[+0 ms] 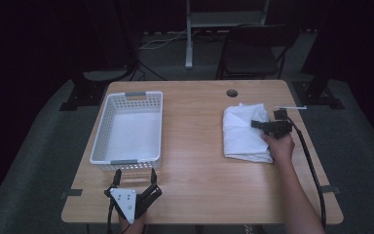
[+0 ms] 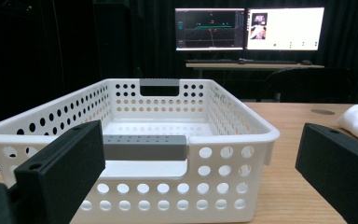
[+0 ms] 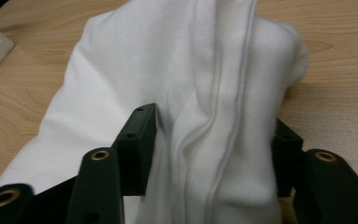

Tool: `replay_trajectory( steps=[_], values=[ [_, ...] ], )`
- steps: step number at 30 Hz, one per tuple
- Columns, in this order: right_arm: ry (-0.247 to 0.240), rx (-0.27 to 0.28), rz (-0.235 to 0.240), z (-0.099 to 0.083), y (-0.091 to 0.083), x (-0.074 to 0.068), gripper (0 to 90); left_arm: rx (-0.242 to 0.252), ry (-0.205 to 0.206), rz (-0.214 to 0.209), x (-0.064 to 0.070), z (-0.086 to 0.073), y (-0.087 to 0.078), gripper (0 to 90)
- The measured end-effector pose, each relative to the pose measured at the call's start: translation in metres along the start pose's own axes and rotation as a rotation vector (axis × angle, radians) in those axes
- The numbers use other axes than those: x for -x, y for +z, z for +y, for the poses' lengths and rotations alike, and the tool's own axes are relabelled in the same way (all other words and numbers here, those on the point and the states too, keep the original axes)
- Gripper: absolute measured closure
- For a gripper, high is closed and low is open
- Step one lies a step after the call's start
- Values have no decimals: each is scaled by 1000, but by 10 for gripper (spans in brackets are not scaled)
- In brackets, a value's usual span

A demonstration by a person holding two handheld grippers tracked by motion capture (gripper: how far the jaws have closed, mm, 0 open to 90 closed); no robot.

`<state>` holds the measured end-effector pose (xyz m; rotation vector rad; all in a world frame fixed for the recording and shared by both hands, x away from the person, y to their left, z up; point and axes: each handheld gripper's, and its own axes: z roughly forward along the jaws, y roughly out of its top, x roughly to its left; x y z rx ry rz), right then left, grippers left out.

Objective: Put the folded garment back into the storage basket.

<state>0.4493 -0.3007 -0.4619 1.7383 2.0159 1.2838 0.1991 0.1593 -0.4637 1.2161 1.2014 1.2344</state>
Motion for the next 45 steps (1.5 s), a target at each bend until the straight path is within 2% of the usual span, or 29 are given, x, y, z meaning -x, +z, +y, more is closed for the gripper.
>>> replay_trajectory(
  steps=[4,10,13,16,20,27,32,39,45],
  values=[
    [-36,-10,-18,0,1,-4,522,0,0,2,0,0,0,22],
    [-41,-2,-11,-1,-1,-7,614,0,0,4,0,0,0,22],
    [-12,7,15,-1,-3,-7,645,-1,1,5,0,0,0,22],
    [-3,53,63,-4,-5,-8,667,-1,1,6,0,0,0,22],
    [-18,104,77,-4,-13,-14,676,0,0,7,0,0,0,22],
    [-38,142,108,2,-27,-26,679,1,-1,8,0,0,0,22],
    [-63,164,103,6,-34,-34,680,1,-1,7,0,0,0,22],
    [-51,199,132,11,-43,-39,683,0,0,6,0,0,0,22],
    [-79,236,111,19,-54,-47,682,1,-1,6,0,0,0,22]
  ],
)
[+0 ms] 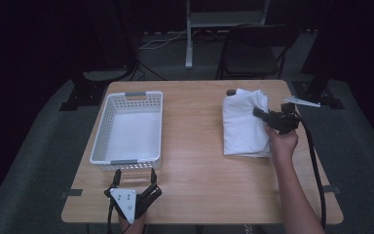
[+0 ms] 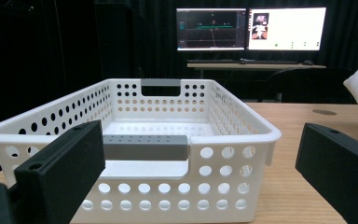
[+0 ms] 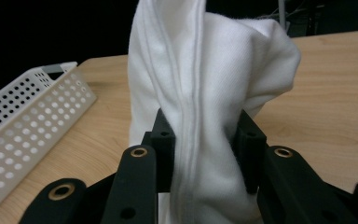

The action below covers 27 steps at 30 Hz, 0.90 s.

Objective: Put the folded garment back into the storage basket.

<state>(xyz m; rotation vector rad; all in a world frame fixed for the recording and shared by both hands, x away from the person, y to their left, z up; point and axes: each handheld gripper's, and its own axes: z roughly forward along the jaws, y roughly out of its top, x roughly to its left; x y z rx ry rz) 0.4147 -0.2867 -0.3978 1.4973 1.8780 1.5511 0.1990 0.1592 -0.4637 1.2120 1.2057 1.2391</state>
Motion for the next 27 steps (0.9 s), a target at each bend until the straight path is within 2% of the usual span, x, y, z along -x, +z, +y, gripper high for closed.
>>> replay_trajectory(
  steps=[6,14,19,27],
  values=[
    [-8,34,22,12,-8,-11,683,0,0,0,0,0,0,22],
    [7,76,66,23,-15,-20,683,0,0,-2,0,0,0,22],
    [-9,97,52,31,-20,-26,683,0,0,-4,0,0,0,22],
    [3,152,74,45,-38,-29,683,0,0,-4,0,0,0,22]
  ],
)
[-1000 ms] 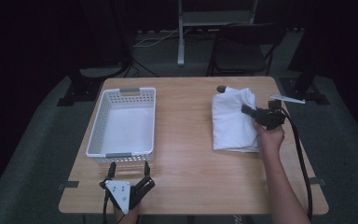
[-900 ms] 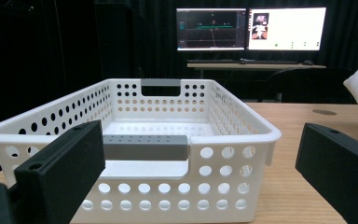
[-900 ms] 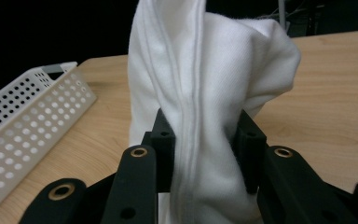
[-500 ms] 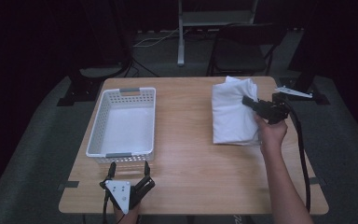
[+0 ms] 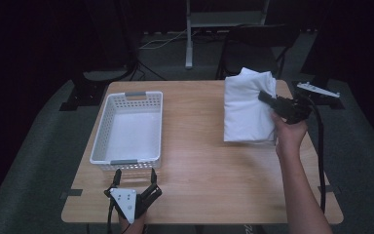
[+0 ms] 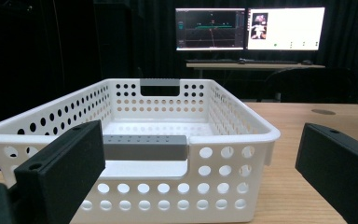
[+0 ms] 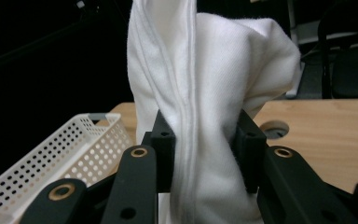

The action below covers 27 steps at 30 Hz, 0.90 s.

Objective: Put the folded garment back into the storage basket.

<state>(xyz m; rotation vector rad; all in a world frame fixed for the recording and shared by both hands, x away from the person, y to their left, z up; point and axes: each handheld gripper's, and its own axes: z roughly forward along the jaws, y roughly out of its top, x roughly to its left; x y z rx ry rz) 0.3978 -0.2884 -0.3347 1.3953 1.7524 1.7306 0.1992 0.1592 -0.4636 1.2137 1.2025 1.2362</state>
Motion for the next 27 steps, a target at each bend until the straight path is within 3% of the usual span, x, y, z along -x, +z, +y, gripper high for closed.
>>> replay_trajectory(
  steps=[7,11,17,27],
  values=[
    [-37,51,6,20,-12,-18,682,0,0,0,0,0,0,22],
    [-68,75,-19,29,-16,-25,681,-1,1,0,0,0,0,22],
    [-2,91,-10,23,-14,-17,681,-1,1,0,0,0,0,22],
    [2,81,22,20,-3,-26,681,0,0,1,0,0,0,22]
  ],
)
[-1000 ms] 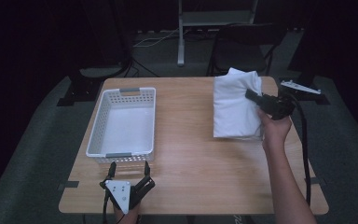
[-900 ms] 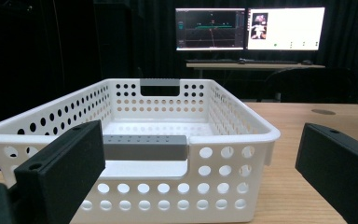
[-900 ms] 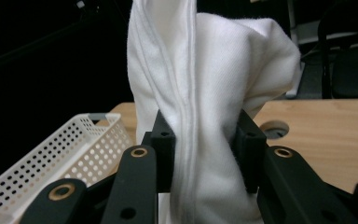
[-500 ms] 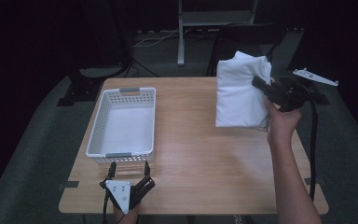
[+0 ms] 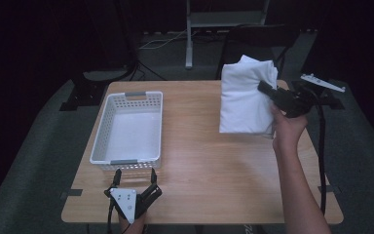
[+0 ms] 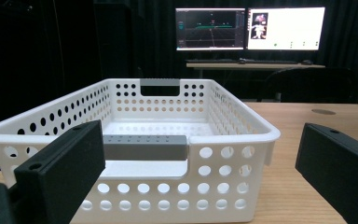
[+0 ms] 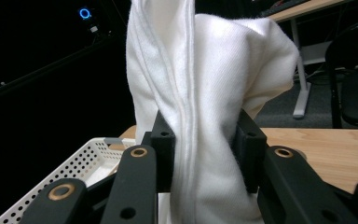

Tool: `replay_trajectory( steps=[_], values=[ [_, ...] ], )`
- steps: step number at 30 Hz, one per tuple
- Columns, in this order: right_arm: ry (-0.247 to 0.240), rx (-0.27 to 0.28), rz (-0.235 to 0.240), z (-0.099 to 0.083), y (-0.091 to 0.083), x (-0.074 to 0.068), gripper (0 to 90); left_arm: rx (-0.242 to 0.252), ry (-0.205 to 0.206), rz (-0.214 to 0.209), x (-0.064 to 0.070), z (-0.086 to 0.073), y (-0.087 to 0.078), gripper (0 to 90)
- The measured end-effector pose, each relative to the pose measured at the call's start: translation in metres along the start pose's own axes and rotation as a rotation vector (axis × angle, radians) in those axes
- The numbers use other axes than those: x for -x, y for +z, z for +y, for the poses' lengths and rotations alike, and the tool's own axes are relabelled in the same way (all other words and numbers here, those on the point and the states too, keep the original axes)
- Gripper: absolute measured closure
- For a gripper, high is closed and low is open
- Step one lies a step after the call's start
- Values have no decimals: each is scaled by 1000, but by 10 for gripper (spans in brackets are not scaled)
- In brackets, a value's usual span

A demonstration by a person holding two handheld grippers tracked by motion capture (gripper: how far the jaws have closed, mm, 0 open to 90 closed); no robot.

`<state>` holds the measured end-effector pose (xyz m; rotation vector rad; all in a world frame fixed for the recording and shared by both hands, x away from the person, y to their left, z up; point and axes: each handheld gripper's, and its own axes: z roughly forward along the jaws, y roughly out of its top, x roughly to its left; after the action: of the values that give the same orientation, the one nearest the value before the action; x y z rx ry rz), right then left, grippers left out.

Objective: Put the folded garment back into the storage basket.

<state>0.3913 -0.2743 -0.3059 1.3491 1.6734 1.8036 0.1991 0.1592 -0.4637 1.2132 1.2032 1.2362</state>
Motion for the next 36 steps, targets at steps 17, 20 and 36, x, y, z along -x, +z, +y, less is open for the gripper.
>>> replay_trajectory(
  steps=[17,20,36],
  values=[
    [-4,-17,37,-1,21,-18,680,-1,0,-31,-1,0,0,22],
    [8,-20,49,-2,25,-20,680,0,0,-28,0,0,0,22],
    [36,-32,111,-7,50,-38,680,0,0,-5,1,0,0,22]
  ],
)
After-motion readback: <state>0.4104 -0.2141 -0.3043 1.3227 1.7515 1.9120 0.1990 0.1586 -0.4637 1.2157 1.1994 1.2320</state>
